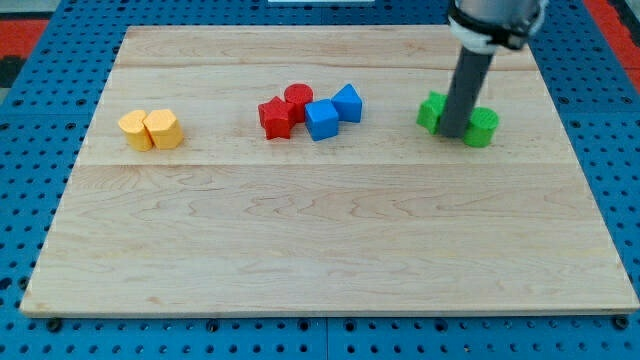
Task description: Move the green star above the blue triangle
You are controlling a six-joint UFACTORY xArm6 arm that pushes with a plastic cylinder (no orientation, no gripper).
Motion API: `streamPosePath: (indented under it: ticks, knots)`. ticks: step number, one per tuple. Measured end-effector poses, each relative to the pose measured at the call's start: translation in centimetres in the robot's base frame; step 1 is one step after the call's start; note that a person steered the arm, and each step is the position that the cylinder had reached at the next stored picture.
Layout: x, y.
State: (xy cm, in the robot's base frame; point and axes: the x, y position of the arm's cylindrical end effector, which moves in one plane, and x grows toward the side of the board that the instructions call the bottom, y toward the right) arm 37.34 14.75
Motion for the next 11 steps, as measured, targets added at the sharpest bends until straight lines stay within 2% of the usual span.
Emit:
streamPosePath:
  ticks: [1, 2, 3, 4, 5, 7, 8, 9, 10, 11]
  knots:
    - [-5.4, -3.3]
    - [-6.5, -3.7]
    - [-8.8, 1.0]
    - [-11.7, -3.9]
    - [-14.0, -5.2]
    - [-11.6, -11.2]
    - [-10.4, -11.6]
    - [-11.2, -4.8]
    - [-10.1, -3.6]
    - [-9.8, -7.1]
